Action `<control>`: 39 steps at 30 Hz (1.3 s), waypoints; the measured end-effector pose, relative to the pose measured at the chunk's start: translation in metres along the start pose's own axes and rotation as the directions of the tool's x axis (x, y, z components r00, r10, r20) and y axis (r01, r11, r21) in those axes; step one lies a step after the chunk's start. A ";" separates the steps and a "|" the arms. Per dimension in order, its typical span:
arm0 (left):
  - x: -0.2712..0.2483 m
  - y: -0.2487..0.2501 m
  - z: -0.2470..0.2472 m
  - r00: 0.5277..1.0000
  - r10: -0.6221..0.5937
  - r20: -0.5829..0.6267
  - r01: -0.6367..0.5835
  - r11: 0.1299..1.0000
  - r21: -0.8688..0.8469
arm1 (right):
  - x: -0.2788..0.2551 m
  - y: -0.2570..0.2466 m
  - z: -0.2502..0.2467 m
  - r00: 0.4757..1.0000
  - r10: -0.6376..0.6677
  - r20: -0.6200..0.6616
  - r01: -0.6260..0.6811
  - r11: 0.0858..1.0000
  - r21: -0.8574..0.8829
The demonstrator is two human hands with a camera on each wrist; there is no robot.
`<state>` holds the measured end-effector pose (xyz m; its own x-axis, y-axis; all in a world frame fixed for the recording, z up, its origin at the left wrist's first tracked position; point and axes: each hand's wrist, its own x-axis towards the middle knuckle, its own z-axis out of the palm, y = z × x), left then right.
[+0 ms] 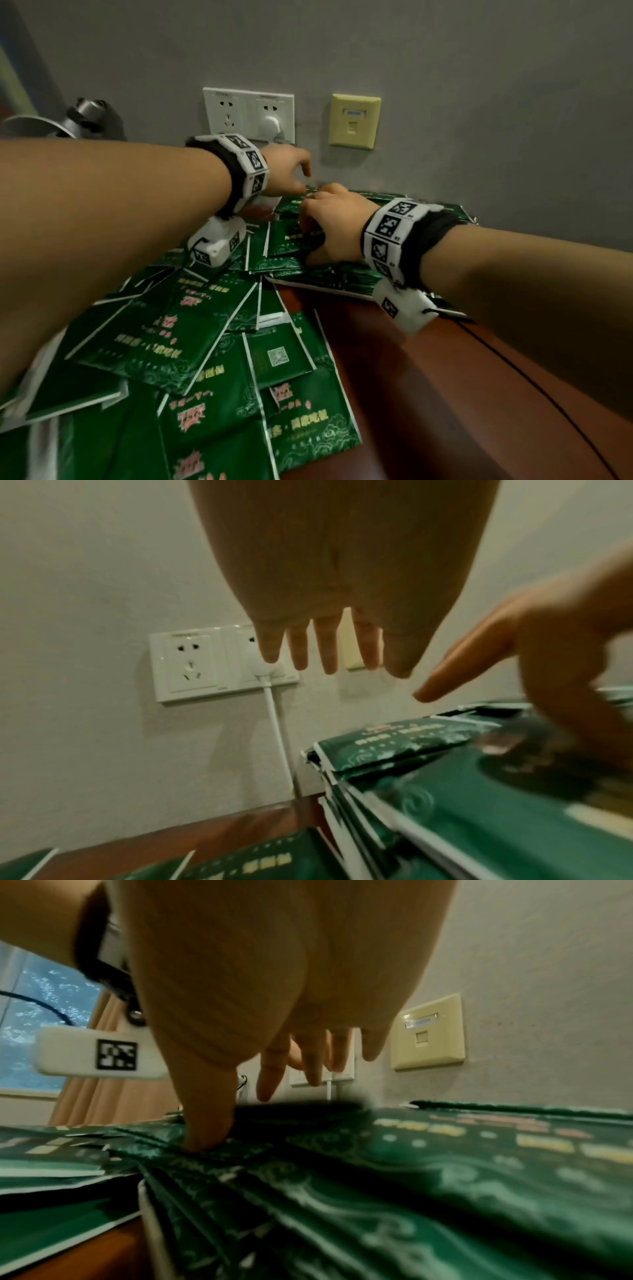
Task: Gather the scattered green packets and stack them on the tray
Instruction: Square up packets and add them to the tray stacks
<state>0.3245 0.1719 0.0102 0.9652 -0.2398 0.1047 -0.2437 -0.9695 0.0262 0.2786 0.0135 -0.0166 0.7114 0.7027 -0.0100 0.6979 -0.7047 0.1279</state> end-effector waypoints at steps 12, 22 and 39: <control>-0.161 0.062 -0.007 0.970 -0.032 0.241 -0.003 0.990 0.143 | -0.136 -0.055 0.005 0.997 -0.033 -0.070 0.040 0.994 0.098; -0.300 0.158 0.037 0.828 -0.224 0.514 0.001 0.917 0.399 | -0.227 -0.127 0.033 0.937 0.008 0.350 -0.006 1.000 -0.007; -0.359 0.189 0.036 0.850 -0.129 0.510 -0.052 0.944 0.326 | -0.303 -0.142 0.039 0.914 0.126 0.385 -0.057 0.981 -0.186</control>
<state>-0.0646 0.0734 -0.0581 0.9007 -0.1046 -0.4216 -0.2494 -0.9192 -0.3048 -0.0330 -0.1036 -0.0708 0.7704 0.5157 -0.3748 0.6285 -0.7130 0.3108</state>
